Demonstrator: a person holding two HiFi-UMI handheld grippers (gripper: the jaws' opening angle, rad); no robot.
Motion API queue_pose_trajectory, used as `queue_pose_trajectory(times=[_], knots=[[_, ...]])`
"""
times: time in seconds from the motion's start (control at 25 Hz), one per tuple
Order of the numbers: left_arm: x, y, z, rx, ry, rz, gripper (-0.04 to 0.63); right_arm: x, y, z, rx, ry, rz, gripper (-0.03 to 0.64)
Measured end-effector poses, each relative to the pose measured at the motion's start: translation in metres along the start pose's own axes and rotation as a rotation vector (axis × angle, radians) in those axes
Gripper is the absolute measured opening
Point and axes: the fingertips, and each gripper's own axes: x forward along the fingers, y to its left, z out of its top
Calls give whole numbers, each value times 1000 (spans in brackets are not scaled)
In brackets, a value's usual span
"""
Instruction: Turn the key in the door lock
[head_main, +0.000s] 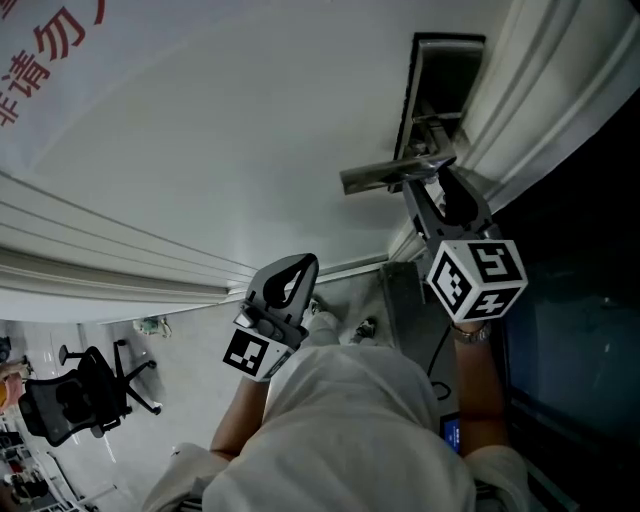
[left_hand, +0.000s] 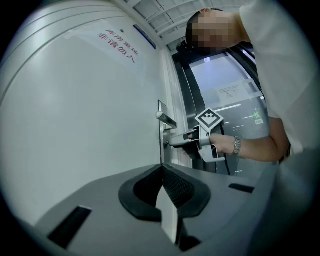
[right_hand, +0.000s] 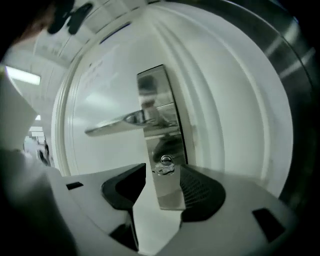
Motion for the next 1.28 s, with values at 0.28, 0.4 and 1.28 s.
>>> queue_pose_trajectory(times=[0.28, 0.4, 1.28], knots=[[0, -2, -2, -9, -5, 5, 6, 1, 3, -2, -705, 56, -254, 187], [-1, -1, -2, -11, -6, 11, 6, 1, 3, -3, -787, 77, -276, 187], [0, -1, -2, -8, -8, 11, 6, 2, -4, 7, 45, -56, -46, 17]])
